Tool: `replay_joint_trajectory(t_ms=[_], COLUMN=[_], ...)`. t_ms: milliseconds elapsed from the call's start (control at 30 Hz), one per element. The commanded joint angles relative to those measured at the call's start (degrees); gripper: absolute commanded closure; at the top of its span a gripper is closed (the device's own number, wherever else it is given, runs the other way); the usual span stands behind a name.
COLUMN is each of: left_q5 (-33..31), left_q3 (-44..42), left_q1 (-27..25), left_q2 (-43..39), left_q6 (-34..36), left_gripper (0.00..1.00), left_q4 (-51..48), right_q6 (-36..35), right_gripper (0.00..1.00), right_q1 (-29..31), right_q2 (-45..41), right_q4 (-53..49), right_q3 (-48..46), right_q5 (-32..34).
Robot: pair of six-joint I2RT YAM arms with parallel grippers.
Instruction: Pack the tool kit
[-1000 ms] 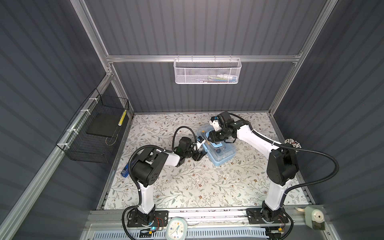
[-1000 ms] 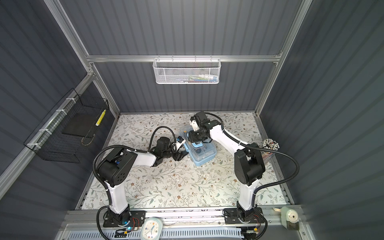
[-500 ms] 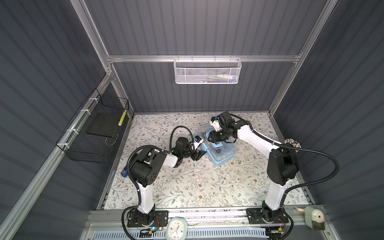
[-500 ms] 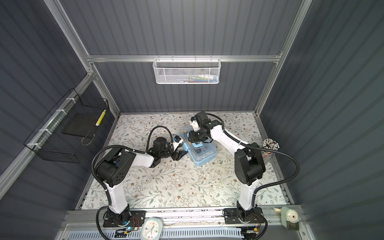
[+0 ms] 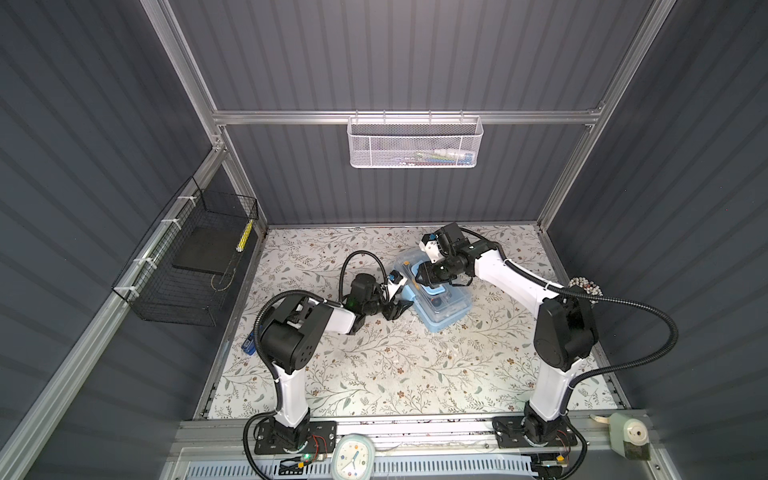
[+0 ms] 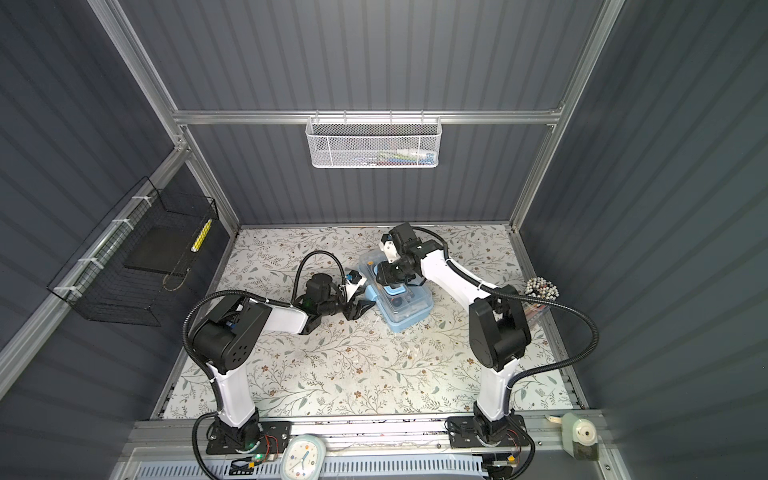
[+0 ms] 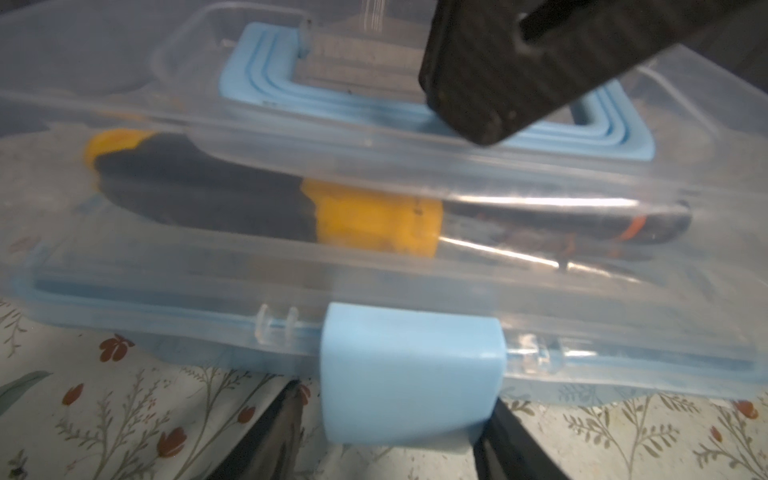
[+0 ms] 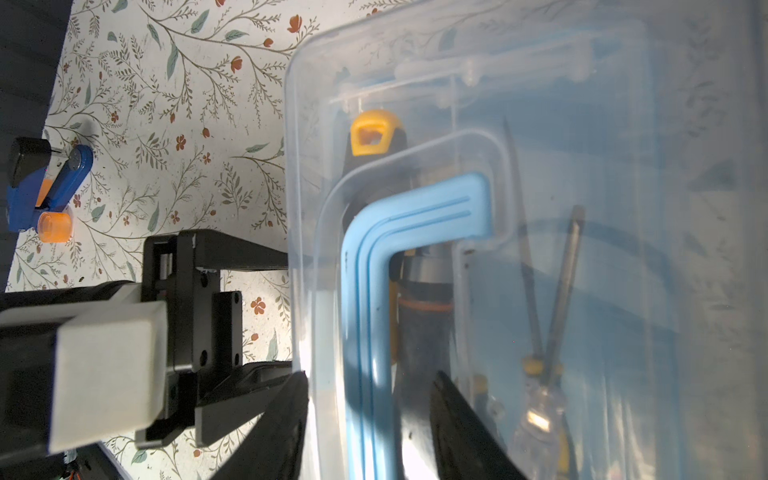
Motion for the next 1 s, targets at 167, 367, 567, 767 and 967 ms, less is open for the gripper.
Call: replay_joint_trajectory(t_ms=[167, 367, 567, 767, 967], left_q5=[-0.65, -0.38, -0.61, -0.3, 0.03], left_q3=[3.51, 3.94, 5.01, 6.39, 8.62], left_q1=[1.22, 1.22, 1.22, 1.22, 1.22], left_q2=[1.69, 2.42, 3.16, 4.08, 4.96], left_q6=[-0.56, -0.3, 0.92, 0.61, 0.65], left_gripper=[0.39, 0.43, 0.44, 0.44, 0.42], left_q4=[0.49, -0.32, -1.65, -2.14, -5.42], right_q6=[-0.21, -0.2, 0.2, 0.09, 0.56], right_gripper=[0.5, 0.5, 0.5, 0.51, 0.53], right_q1=[-0.79, -0.84, -0.75, -0.69, -0.62], right_q2=[0.06, -0.01, 0.22, 0.32, -0.06], right_q4=[-1.03, -0.99, -0.83, -1.54, -1.05], right_q3=[-0.88, -0.83, -1.12, -1.36, -1.89], right_q5=[0.81, 0.8, 0.28, 0.72, 0.3])
